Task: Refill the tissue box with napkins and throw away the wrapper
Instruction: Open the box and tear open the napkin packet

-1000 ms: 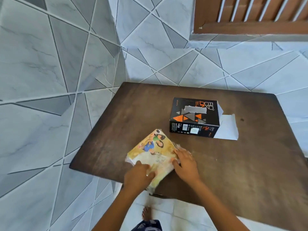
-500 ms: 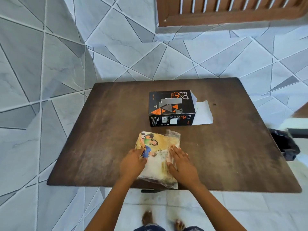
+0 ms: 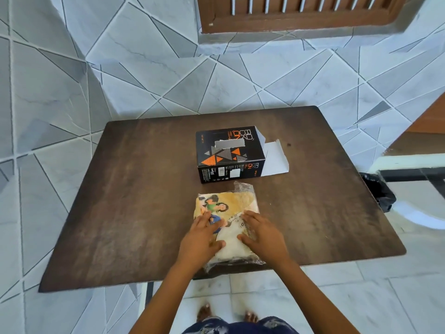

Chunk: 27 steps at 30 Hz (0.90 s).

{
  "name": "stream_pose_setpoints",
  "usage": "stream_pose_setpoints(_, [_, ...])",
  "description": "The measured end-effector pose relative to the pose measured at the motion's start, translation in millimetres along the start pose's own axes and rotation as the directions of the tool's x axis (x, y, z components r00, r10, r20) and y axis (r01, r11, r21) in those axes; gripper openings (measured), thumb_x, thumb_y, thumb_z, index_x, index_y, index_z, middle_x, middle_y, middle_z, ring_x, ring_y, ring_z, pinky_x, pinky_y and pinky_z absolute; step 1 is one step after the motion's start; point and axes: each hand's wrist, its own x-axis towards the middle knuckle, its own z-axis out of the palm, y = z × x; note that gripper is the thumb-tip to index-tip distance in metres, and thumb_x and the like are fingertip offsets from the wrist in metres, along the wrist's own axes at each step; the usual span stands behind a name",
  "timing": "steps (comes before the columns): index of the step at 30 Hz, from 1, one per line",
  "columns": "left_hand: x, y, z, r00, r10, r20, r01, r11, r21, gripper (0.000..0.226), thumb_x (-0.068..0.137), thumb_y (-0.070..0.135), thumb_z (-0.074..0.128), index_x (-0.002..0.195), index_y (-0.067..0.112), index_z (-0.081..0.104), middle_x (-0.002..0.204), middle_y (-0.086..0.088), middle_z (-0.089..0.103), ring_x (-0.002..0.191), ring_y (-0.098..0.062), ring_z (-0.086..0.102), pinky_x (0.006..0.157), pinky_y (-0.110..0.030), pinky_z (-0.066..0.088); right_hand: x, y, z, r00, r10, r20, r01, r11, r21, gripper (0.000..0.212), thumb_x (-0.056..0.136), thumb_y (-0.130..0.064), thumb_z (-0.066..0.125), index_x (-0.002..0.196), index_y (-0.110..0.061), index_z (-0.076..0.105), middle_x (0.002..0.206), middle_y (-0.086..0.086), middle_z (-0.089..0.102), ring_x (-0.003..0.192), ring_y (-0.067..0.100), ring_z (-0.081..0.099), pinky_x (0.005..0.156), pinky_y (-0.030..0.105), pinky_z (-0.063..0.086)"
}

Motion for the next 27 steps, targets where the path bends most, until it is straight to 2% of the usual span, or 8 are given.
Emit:
stream_pose_setpoints(7, [2, -9, -1, 1.000, 0.004, 0.027, -0.004, 1.000, 0.017, 0.059, 0.089, 0.046, 0.051, 0.142, 0.041, 0.027, 0.159, 0.009, 0.007, 0.146, -0.014, 0.008, 0.111, -0.034, 0.030, 10, -7, -12, 1.000, 0.003, -0.028, -0.005, 0.994, -0.107, 0.037, 0.089, -0.039, 0.050, 0.125, -0.030, 0.055, 0.140, -0.013, 0.048, 0.121, 0.013, 0.052, 0.090, 0.028, 0.046])
stream_pose_setpoints(12, [1, -10, -3, 0.999, -0.001, 0.043, 0.001, 1.000, -0.002, 0.059, 0.089, 0.044, 0.053, 0.142, 0.039, 0.028, 0.159, 0.009, 0.008, 0.146, -0.014, 0.009, 0.113, -0.034, 0.027, 12, -12, -11, 0.995, -0.030, -0.099, 0.012, 0.984, -0.179, 0.030, 0.093, -0.034, 0.043, 0.112, -0.023, 0.064, 0.127, -0.009, 0.061, 0.108, 0.017, 0.060, 0.078, 0.029, 0.050])
stream_pose_setpoints(17, [2, -11, -3, 0.999, 0.005, 0.034, -0.004, 1.000, -0.026, 0.059, 0.088, 0.041, 0.056, 0.141, 0.038, 0.032, 0.158, 0.008, 0.014, 0.145, -0.015, 0.015, 0.113, -0.034, 0.027, 19, -17, -2, 0.974, -0.225, 0.011, 0.221, 0.947, -0.231, 0.031, 0.087, -0.031, 0.056, 0.114, -0.018, 0.065, 0.129, -0.002, 0.060, 0.115, 0.022, 0.058, 0.084, 0.033, 0.050])
stream_pose_setpoints(21, [3, -16, -4, 0.999, 0.023, 0.031, -0.020, 0.997, -0.073, 0.058, 0.086, 0.039, 0.059, 0.139, 0.037, 0.038, 0.157, 0.009, 0.017, 0.144, -0.013, 0.019, 0.112, -0.035, 0.030, 25, -17, 1, 0.988, -0.146, -0.052, 0.138, 0.981, -0.134, 0.023, 0.088, -0.031, 0.056, 0.104, -0.022, 0.070, 0.118, -0.009, 0.065, 0.107, 0.015, 0.059, 0.077, 0.031, 0.049])
stream_pose_setpoints(27, [4, -18, -4, 0.999, 0.034, 0.035, -0.030, 0.996, -0.088, 0.058, 0.086, 0.038, 0.060, 0.139, 0.036, 0.038, 0.158, 0.009, 0.016, 0.144, -0.013, 0.017, 0.112, -0.034, 0.029, 34, -16, -6, 0.992, -0.122, -0.025, 0.116, 0.980, -0.159, 0.020, 0.088, -0.030, 0.055, 0.099, -0.024, 0.070, 0.112, -0.011, 0.066, 0.103, 0.013, 0.060, 0.074, 0.028, 0.048])
